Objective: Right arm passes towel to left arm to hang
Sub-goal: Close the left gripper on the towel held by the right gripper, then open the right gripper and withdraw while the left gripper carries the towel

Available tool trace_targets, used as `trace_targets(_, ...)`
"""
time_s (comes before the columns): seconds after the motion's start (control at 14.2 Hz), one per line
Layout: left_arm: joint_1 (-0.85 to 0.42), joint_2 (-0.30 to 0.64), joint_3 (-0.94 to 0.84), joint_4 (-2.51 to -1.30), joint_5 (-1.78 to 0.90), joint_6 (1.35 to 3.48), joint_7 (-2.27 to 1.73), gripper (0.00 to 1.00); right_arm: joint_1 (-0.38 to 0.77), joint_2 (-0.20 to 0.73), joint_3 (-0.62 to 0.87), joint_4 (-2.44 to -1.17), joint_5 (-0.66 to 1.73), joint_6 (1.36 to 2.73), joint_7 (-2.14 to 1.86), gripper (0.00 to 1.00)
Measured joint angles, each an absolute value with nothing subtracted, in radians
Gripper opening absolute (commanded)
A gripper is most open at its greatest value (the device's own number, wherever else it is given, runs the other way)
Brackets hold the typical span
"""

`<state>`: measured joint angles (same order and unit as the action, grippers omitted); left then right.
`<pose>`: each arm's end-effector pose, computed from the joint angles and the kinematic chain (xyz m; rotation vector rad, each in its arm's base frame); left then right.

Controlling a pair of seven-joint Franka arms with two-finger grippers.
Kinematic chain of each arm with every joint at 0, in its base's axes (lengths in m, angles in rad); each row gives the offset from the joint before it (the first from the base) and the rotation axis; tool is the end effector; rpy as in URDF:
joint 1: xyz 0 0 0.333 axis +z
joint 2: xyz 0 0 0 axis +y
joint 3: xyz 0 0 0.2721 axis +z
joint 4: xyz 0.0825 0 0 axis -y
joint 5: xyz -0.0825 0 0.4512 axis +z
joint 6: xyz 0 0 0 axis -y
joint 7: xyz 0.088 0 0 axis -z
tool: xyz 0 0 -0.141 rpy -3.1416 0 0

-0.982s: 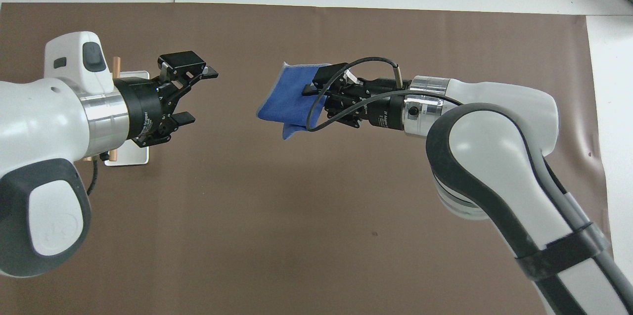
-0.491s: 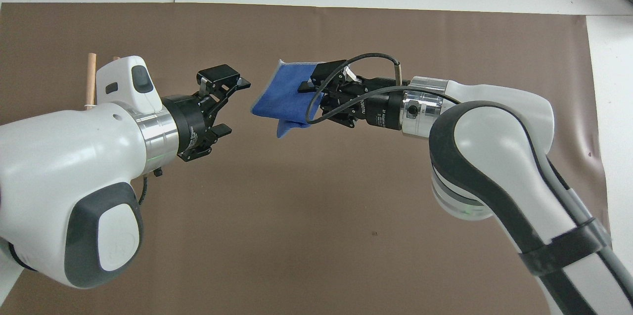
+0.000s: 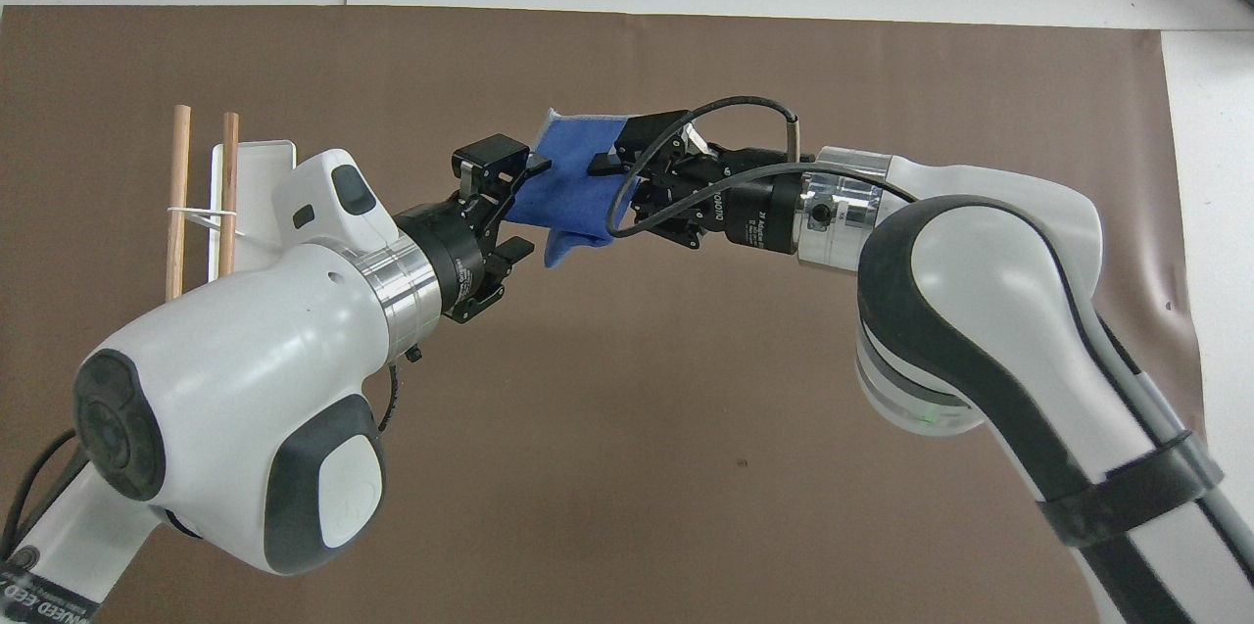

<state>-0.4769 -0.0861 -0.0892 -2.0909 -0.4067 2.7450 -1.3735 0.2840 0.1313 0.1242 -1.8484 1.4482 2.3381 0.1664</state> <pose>0.5641 -0.3467 0.4494 2.0105 1.2614 0.2257 0.6367 0.3167 0.4210 -1.8096 0.6514 0.0752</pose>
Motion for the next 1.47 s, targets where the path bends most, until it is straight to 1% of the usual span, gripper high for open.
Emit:
trace_targets(0.07, -0.478, -0.085, -0.089, -2.089, -0.407, 2.757, -1.378, 0.47, 0.284, 0.131, 0.124, -1.848, 1.448, 2.338, 0.166, 0.0)
trace_targets(0.14, -0.48, -0.083, -0.089, -2.084, -0.407, 2.763, -1.381, 0.41, 0.284, 0.131, 0.124, -1.848, 1.448, 2.338, 0.166, 0.0)
trace_targets(0.21, -0.481, -0.081, -0.089, -2.078, -0.407, 2.766, -1.382, 0.38, 0.284, 0.131, 0.124, -1.848, 1.448, 2.338, 0.166, 0.0)
trace_targets(0.35, -0.481, -0.074, -0.089, -2.066, -0.407, 2.767, -1.383, 0.15, 0.284, 0.131, 0.124, -1.848, 1.448, 2.343, 0.166, 0.0)
trace_targets(0.42, -0.481, -0.071, -0.089, -2.064, -0.407, 2.768, -1.383, 0.07, 0.285, 0.131, 0.124, -1.848, 1.448, 2.354, 0.166, 0.0)
trace_targets(0.63, -0.481, -0.066, -0.088, -2.06, -0.407, 2.77, -1.383, 0.04, 0.304, 0.131, 0.124, -1.849, 1.448, 2.38, 0.166, 0.0)
trace_targets(0.7, -0.481, -0.066, -0.087, -2.06, -0.407, 2.77, -1.383, 0.0, 0.308, 0.131, 0.124, -1.849, 1.448, 2.383, 0.166, 0.0)
trace_targets(0.84, -0.481, -0.066, -0.084, -2.06, -0.407, 2.771, -1.383, 0.0, 0.309, 0.131, 0.124, -1.849, 1.448, 2.384, 0.166, 0.0)
trace_targets(0.91, -0.481, -0.066, -0.084, -2.06, -0.407, 2.771, -1.383, 0.0, 0.309, 0.131, 0.124, -1.849, 1.448, 2.384, 0.166, 0.44)
trace_targets(0.98, -0.481, -0.066, -0.083, -2.06, -0.407, 2.771, -1.383, 0.0, 0.309, 0.131, 0.124, -1.849, 1.448, 2.385, 0.166, 0.99)
trace_targets(1.19, -0.481, -0.065, -0.081, -2.06, -0.407, 2.772, -1.383, 0.0, 0.309, 0.131, 0.124, -1.849, 1.433, 2.42, 0.16, 1.0)
trace_targets(1.47, -0.478, -0.065, -0.071, -2.06, -0.407, 2.773, -1.383, 0.0, 0.303, 0.131, 0.12, -1.849, 1.164, 2.457, 0.163, 1.0)
